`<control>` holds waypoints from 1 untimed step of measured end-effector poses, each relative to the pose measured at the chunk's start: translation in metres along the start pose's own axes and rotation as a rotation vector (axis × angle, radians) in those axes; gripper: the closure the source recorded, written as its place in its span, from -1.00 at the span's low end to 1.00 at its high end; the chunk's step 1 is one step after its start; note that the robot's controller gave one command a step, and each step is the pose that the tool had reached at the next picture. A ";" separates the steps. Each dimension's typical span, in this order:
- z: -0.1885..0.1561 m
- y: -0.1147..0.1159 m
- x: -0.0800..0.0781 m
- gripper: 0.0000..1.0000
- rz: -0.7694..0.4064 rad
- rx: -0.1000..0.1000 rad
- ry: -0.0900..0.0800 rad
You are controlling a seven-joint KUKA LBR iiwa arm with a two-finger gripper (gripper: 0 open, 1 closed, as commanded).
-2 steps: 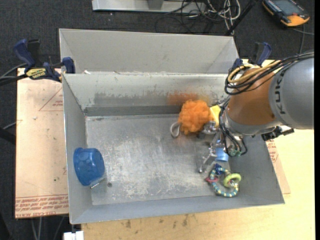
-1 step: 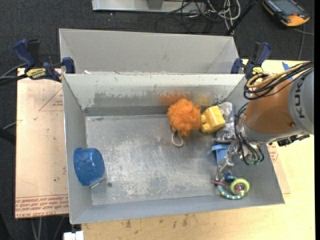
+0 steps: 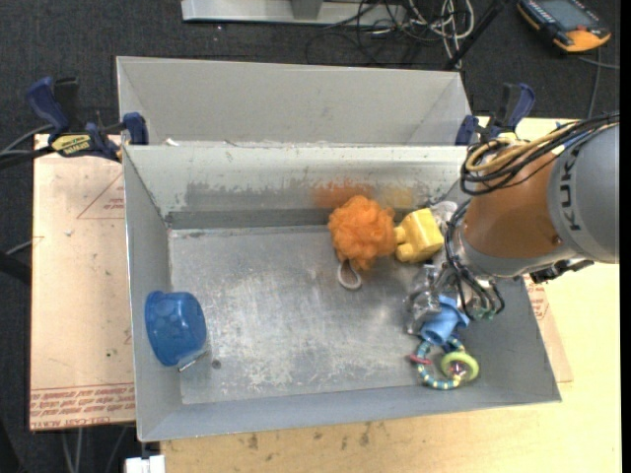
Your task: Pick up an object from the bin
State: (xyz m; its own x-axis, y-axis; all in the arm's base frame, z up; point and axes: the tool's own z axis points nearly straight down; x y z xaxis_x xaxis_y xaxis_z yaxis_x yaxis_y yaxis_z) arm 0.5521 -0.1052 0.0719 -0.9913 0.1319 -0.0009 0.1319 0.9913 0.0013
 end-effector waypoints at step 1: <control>0.000 0.000 0.000 1.00 0.001 0.000 0.000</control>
Offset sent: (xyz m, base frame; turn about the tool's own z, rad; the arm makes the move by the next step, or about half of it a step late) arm -0.0142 -0.0150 0.2160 0.0431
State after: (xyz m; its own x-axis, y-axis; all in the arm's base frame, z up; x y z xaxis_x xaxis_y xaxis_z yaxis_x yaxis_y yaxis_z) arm 0.5521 -0.1052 0.0719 -0.9912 0.1326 -0.0013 0.1326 0.9912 0.0014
